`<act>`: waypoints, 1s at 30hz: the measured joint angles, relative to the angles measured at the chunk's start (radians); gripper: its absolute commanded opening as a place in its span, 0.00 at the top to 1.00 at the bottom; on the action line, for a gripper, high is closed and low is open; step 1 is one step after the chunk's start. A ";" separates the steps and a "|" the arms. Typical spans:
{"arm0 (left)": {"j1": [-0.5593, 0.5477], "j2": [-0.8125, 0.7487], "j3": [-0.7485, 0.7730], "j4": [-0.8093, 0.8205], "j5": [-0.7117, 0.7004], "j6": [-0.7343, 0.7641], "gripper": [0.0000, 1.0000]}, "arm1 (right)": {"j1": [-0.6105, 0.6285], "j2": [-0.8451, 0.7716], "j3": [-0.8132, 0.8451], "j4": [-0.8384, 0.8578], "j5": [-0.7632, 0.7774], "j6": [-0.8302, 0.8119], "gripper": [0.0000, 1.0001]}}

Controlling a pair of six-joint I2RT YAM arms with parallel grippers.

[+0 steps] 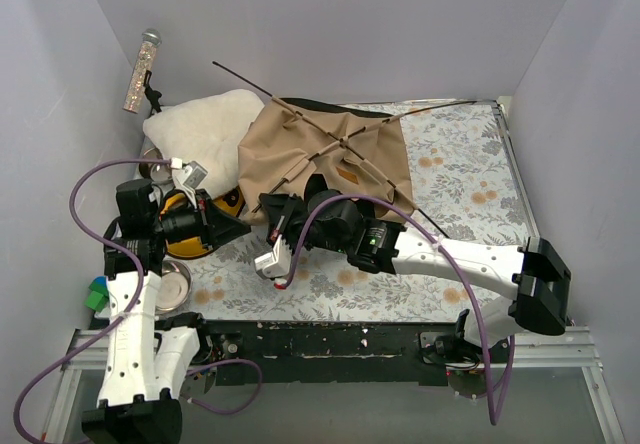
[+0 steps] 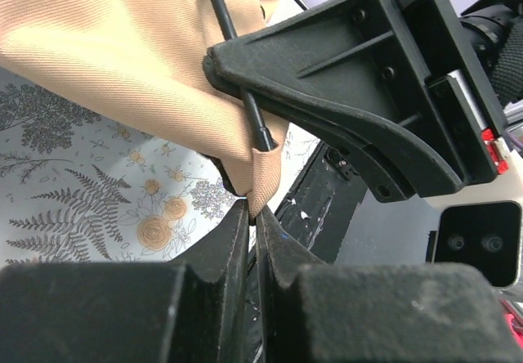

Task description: Set up the pet tent

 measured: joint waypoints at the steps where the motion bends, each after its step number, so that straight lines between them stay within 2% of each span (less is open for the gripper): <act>1: 0.000 -0.007 0.000 0.002 0.003 -0.005 0.93 | 0.000 0.002 -0.001 0.009 0.000 -0.003 0.99; 7: 0.000 -0.042 -0.012 0.033 0.013 -0.054 0.83 | 0.000 0.003 -0.022 0.062 -0.008 -0.014 0.99; 18: -0.001 -0.011 -0.046 0.082 0.029 -0.144 0.82 | -0.003 -0.040 -0.109 0.103 -0.073 -0.042 0.99; 22: -0.002 -0.010 -0.047 0.125 0.045 -0.194 0.78 | -0.007 -0.052 -0.116 0.116 -0.080 -0.055 0.99; 30: -0.001 -0.026 -0.067 0.167 0.060 -0.250 0.77 | -0.008 -0.050 -0.120 0.125 -0.077 -0.075 0.99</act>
